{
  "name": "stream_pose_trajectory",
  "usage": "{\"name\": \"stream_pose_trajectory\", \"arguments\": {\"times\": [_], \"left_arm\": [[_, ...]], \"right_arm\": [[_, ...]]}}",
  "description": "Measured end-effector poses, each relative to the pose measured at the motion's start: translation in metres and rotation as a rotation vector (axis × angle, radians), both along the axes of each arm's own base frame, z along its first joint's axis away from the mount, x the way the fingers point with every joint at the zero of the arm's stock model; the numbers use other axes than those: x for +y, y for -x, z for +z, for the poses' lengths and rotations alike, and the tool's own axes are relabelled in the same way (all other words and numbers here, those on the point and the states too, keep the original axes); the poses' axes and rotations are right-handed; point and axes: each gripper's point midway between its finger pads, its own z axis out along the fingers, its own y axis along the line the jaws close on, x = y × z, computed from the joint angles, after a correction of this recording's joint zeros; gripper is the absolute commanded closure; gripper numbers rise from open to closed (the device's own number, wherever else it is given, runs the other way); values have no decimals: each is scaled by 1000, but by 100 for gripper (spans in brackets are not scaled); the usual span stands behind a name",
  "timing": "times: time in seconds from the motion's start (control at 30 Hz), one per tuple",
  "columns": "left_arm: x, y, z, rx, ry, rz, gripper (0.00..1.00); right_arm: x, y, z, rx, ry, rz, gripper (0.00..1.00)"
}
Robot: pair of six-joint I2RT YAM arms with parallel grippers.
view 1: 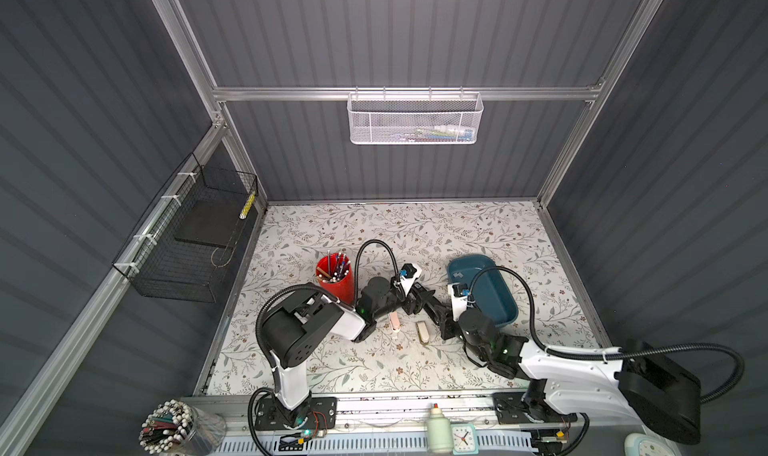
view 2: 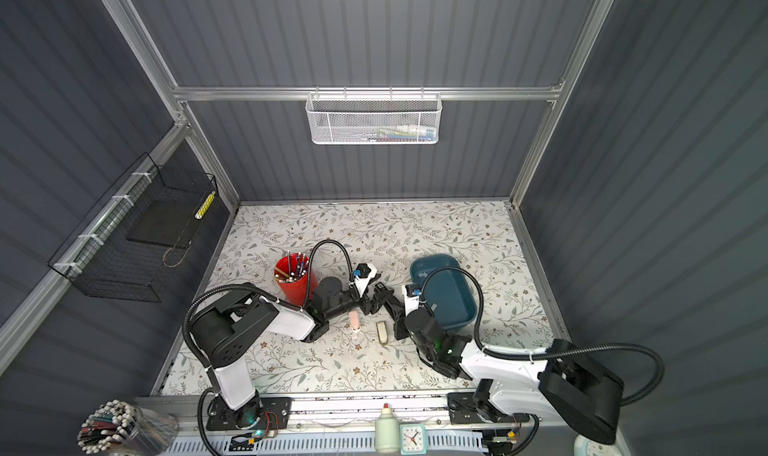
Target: Load the staples into the stapler
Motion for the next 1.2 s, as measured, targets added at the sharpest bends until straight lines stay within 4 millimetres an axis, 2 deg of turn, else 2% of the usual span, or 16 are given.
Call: {"name": "stream_pose_trajectory", "arguments": {"times": [0.17,0.57,0.63,0.7,0.73,1.07,1.13,1.2], "left_arm": [[1,-2,-13,33,-22,15,34],[-1,-2,-38,79,-66,9,35],[-2,-2,-37,80,-62,9,35],[-3,-3,-36,79,-58,10,35],[-3,-4,-35,79,-56,10,35],[-5,-6,-34,87,-60,11,35],[-6,-7,-34,92,-66,16,35],[-5,-8,-31,94,-71,23,34]], "right_arm": [[3,-3,-15,35,16,-20,75],[17,-8,-21,42,-85,-49,79],[13,0,-39,80,-53,-37,79],[-4,12,-70,142,24,-47,79],[-11,14,-76,144,32,-60,79],[-8,16,-69,150,2,-48,74],[-8,18,-58,142,-8,-34,72],[-5,16,-35,111,-38,-22,69]]}}
